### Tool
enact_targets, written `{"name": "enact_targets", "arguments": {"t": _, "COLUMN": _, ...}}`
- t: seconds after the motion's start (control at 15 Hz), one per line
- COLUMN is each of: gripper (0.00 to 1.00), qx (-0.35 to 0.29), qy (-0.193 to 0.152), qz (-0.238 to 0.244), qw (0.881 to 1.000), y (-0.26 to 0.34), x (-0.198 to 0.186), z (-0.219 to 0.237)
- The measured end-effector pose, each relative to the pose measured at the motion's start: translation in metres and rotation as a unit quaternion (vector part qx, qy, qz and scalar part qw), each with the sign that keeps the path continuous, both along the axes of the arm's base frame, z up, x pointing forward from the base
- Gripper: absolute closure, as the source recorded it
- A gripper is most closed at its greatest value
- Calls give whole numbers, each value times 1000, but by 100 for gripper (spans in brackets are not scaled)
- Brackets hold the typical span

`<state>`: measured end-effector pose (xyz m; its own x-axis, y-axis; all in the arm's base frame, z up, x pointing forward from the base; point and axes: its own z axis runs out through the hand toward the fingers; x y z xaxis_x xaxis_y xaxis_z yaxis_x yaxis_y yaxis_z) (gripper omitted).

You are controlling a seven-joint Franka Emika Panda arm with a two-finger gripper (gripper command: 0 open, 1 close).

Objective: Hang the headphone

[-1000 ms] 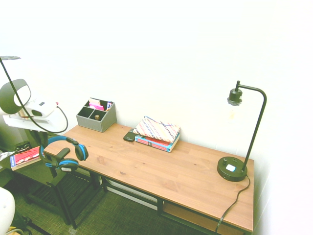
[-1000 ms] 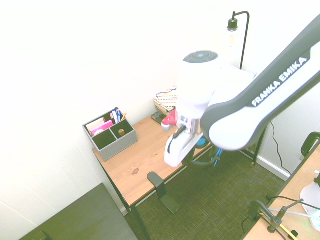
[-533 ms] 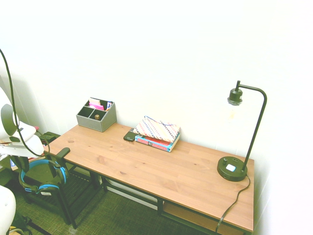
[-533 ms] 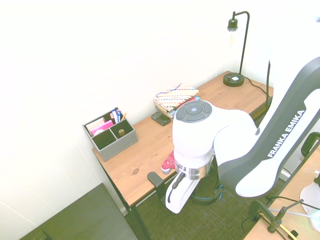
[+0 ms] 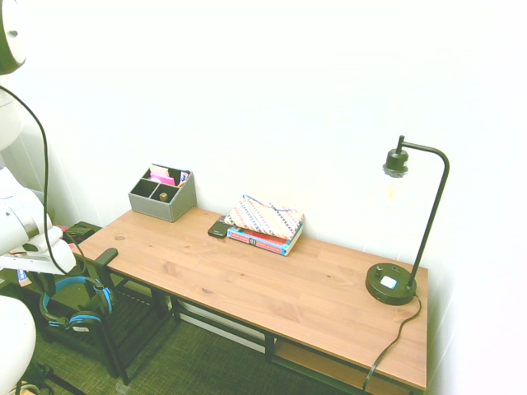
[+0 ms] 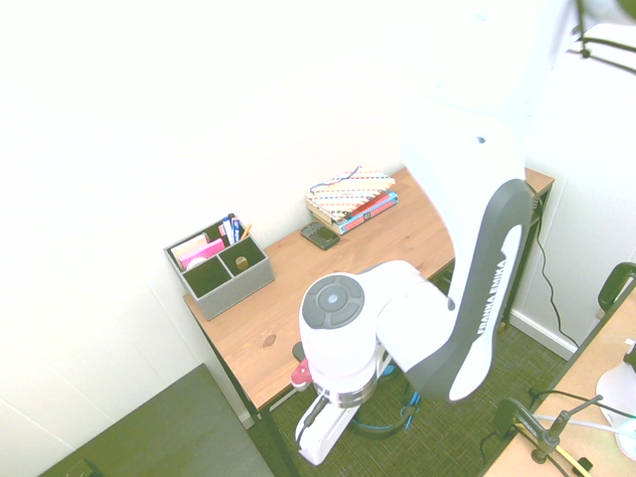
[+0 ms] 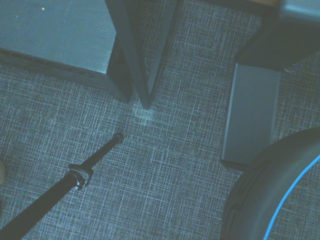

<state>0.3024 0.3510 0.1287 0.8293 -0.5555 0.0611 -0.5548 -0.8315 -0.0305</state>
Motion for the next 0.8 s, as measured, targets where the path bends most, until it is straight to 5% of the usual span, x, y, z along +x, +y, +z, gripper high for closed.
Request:
{"name": "enact_targets", "arguments": {"t": 0.33, "gripper": 100, "qx": -35, "qy": -32, "qz": -22, "qw": 999, "y": 20, "x": 38, "z": -43}}
{"name": "enact_targets", "arguments": {"t": 0.4, "gripper": 0, "qx": -41, "qy": -34, "qz": -25, "qw": 998, "y": 17, "x": 41, "z": -48}}
{"name": "enact_targets", "arguments": {"t": 0.8, "gripper": 0, "qx": -53, "qy": -29, "qz": -41, "qw": 997, "y": 17, "x": 35, "z": -59}}
